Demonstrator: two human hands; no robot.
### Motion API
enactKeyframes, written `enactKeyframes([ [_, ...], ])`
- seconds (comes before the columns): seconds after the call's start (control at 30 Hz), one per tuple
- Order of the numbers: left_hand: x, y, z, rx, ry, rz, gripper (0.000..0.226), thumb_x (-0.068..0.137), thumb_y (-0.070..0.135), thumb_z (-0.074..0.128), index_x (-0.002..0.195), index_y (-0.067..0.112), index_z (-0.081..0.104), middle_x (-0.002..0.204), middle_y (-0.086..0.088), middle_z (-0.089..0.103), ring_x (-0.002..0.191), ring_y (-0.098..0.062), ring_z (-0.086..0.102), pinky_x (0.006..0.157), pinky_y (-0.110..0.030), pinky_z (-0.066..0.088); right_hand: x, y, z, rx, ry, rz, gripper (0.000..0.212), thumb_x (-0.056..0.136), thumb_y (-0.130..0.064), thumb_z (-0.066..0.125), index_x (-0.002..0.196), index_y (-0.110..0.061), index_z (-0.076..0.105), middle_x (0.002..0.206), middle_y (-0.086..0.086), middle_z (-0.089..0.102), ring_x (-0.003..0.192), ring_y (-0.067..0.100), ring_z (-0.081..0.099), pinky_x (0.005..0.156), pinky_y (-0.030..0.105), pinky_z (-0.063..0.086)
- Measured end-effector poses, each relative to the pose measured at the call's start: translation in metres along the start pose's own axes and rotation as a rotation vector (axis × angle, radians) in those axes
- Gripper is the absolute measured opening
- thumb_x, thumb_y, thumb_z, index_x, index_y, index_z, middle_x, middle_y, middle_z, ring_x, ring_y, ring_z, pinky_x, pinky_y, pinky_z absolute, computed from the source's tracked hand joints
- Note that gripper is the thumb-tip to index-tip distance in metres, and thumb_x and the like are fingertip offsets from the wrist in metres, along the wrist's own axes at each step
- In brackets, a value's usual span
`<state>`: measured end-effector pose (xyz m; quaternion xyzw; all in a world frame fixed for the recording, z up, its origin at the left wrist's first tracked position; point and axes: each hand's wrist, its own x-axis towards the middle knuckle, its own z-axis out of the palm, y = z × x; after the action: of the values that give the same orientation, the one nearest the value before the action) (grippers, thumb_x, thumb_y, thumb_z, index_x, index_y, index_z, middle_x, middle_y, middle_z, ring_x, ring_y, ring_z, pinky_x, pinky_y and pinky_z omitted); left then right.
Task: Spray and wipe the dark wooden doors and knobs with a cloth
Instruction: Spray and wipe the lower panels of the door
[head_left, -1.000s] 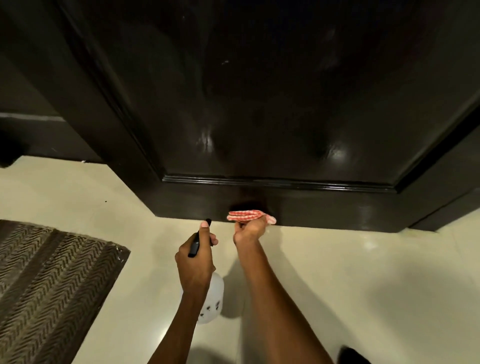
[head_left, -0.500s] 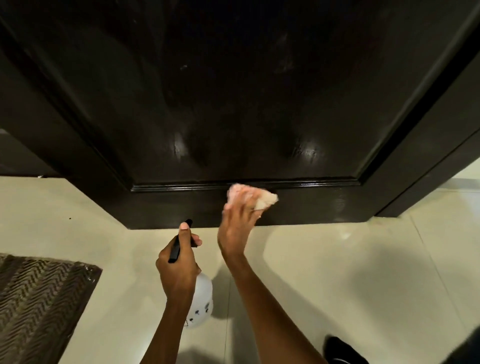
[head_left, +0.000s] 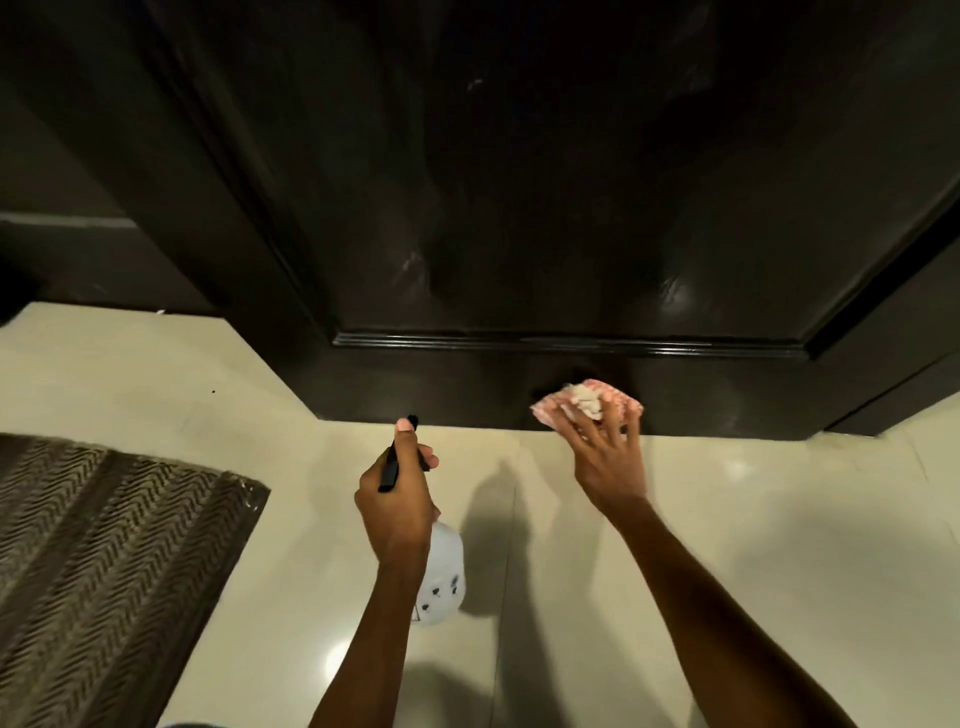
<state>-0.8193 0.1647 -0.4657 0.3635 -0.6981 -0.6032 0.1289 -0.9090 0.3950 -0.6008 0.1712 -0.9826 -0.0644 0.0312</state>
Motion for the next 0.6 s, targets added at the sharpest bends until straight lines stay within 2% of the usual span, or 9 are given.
enactKeyframes([
  [0.07, 0.001, -0.002, -0.005, -0.007, 0.01, -0.009, 0.056, 0.104, 0.055, 0.051, 0.076, 0.012, 0.073, 0.082, -0.003, 0.075, 0.05, -0.03, 0.053, 0.048, -0.032, 0.046, -0.008, -0.003, 0.005, -0.024, -0.064, -0.027, 0.095, 0.078, -0.006, 0.066, 0.161, -0.028, 0.024, 0.164, 0.004, 0.033, 0.146, 0.047, 0.022, 0.117, 0.068, 0.009],
  [0.13, 0.001, -0.002, -0.007, -0.01, 0.005, -0.007, 0.056, 0.104, 0.056, 0.051, 0.076, 0.013, 0.073, 0.082, -0.003, 0.075, 0.052, -0.03, 0.054, 0.046, -0.029, 0.045, -0.007, -0.008, 0.01, -0.113, -0.096, -0.114, 0.098, 0.078, -0.01, 0.07, 0.16, -0.024, 0.019, 0.163, 0.005, 0.034, 0.145, 0.047, 0.022, 0.118, 0.066, 0.002],
  [0.2, 0.001, -0.002, -0.009, -0.014, 0.0, -0.005, 0.055, 0.104, 0.055, 0.051, 0.076, 0.013, 0.074, 0.081, -0.002, 0.075, 0.054, -0.029, 0.056, 0.046, -0.029, 0.045, 0.005, -0.013, 0.012, -0.16, -0.118, -0.226, 0.095, 0.076, -0.017, 0.079, 0.158, -0.021, 0.031, 0.156, 0.006, 0.046, 0.143, 0.042, 0.031, 0.119, 0.062, 0.005],
  [0.27, 0.006, -0.001, -0.011, -0.025, 0.017, 0.002, 0.054, 0.104, 0.055, 0.052, 0.077, 0.013, 0.074, 0.08, -0.001, 0.075, 0.057, -0.028, 0.057, 0.044, -0.027, 0.045, 0.027, -0.023, 0.014, -0.229, -0.096, -0.366, 0.088, 0.069, -0.023, 0.088, 0.149, -0.019, 0.05, 0.148, 0.007, 0.055, 0.139, 0.036, 0.046, 0.119, 0.055, 0.017],
  [0.37, 0.012, -0.003, -0.016, 0.006, 0.053, 0.006, 0.054, 0.103, 0.055, 0.051, 0.078, 0.013, 0.074, 0.079, 0.001, 0.074, 0.062, -0.027, 0.059, 0.043, -0.024, 0.044, 0.051, -0.049, 0.005, -0.281, -0.091, -0.515, 0.079, 0.071, -0.03, 0.088, 0.143, -0.021, 0.057, 0.149, 0.004, 0.055, 0.14, 0.028, 0.048, 0.118, 0.049, 0.021],
  [0.43, 0.013, -0.006, -0.02, 0.012, 0.071, 0.005, 0.055, 0.102, 0.057, 0.051, 0.079, 0.013, 0.074, 0.079, 0.001, 0.075, 0.063, -0.025, 0.059, 0.044, -0.025, 0.044, 0.062, -0.07, -0.01, -0.336, -0.067, -0.599, 0.074, 0.089, -0.027, 0.072, 0.155, -0.02, 0.039, 0.163, 0.007, 0.034, 0.152, 0.029, 0.027, 0.119, 0.048, -0.003],
  [0.5, 0.015, -0.006, -0.021, 0.009, 0.088, 0.007, 0.055, 0.101, 0.058, 0.051, 0.079, 0.014, 0.075, 0.078, 0.001, 0.074, 0.061, -0.024, 0.058, 0.045, -0.026, 0.044, 0.08, -0.089, -0.022, -0.389, -0.034, -0.695, 0.075, 0.102, -0.019, 0.054, 0.163, -0.017, 0.01, 0.17, 0.01, -0.001, 0.155, 0.03, -0.009, 0.107, 0.047, -0.027],
  [0.53, 0.016, -0.005, -0.02, 0.002, 0.096, 0.007, 0.055, 0.101, 0.058, 0.051, 0.079, 0.014, 0.074, 0.077, 0.001, 0.074, 0.06, -0.024, 0.057, 0.045, -0.026, 0.045, 0.09, -0.099, -0.031, -0.425, -0.039, -0.713, 0.079, 0.102, -0.018, 0.054, 0.163, -0.017, 0.003, 0.169, 0.011, -0.009, 0.153, 0.031, -0.019, 0.104, 0.048, -0.031],
  [0.6, 0.017, -0.002, -0.017, 0.001, 0.109, -0.004, 0.055, 0.101, 0.058, 0.051, 0.079, 0.014, 0.074, 0.076, 0.0, 0.073, 0.059, -0.023, 0.057, 0.047, -0.026, 0.046, 0.102, -0.119, -0.048, -0.487, -0.081, -0.701, 0.09, 0.098, -0.022, 0.063, 0.163, -0.016, 0.0, 0.169, 0.012, -0.012, 0.151, 0.035, -0.024, 0.108, 0.053, -0.028],
])
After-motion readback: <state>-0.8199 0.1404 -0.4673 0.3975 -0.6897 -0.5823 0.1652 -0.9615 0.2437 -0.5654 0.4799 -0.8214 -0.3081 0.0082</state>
